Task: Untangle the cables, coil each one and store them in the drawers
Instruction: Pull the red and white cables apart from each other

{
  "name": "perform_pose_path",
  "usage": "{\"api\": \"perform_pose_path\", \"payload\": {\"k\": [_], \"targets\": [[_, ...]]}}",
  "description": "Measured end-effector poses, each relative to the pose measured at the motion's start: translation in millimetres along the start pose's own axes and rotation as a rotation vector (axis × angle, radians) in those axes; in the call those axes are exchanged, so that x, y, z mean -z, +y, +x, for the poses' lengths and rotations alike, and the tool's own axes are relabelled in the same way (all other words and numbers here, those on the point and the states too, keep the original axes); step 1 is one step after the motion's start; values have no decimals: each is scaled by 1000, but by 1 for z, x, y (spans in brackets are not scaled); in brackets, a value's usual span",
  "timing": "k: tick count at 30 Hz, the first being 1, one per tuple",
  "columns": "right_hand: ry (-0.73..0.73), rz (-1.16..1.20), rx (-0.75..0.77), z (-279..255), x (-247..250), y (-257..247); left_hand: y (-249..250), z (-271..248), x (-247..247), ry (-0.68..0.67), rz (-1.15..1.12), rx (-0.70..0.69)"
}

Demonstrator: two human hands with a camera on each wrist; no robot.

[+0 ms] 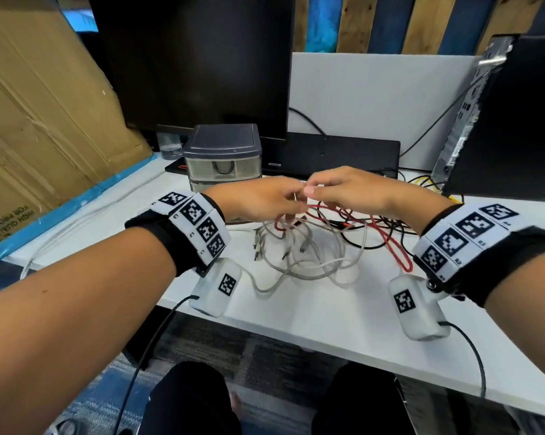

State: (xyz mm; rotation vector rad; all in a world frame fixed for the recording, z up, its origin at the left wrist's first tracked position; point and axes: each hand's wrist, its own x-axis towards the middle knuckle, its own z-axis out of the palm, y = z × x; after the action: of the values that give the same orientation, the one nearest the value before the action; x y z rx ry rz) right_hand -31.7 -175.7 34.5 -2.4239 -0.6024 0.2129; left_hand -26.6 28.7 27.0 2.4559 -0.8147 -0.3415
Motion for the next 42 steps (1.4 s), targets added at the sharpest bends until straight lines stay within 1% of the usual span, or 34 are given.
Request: {"api": "perform_pose_path", "payload": {"k": [2, 5, 7, 9, 11, 13, 17, 18, 21, 23, 25, 31, 36, 38, 42], "targets": [[-24, -77, 4, 0, 3, -2, 2, 1, 3, 129, -20, 21], [31, -174, -10, 2, 8, -4, 1, 2, 7, 269, -23, 35], [78, -89, -8, 3, 12, -6, 1, 1, 9, 294, -25, 41], [113, 38, -20, 4, 16, -8, -2, 0, 10, 289, -13, 55], [140, 130, -66, 4, 20, -7, -7, -1, 11, 288, -18, 74], [148, 133, -144, 4, 25, 0, -12, -2, 11, 297, -43, 98], [31, -51, -280, 0, 30, 13, -18, -3, 11, 338, -68, 154], [-6, -49, -306, -2, 31, 15, -18, -3, 11, 347, -87, 163], [-158, 70, -360, -8, 31, 17, -18, -2, 11, 368, -107, 191], [-261, 104, -351, -11, 32, 16, -18, -1, 11, 378, -110, 204], [-316, 114, -333, -12, 31, 14, -19, -1, 10, 380, -117, 216], [-338, 161, -322, -9, 30, 11, -18, -4, 14, 363, -116, 235], [-354, 287, -300, -9, 35, 3, -18, -6, 23, 459, -145, 287], [-407, 327, -265, -12, 36, 1, -19, -8, 23, 478, -183, 310], [-503, 304, -185, -13, 27, -2, -18, -10, 21, 505, -221, 340]]}}
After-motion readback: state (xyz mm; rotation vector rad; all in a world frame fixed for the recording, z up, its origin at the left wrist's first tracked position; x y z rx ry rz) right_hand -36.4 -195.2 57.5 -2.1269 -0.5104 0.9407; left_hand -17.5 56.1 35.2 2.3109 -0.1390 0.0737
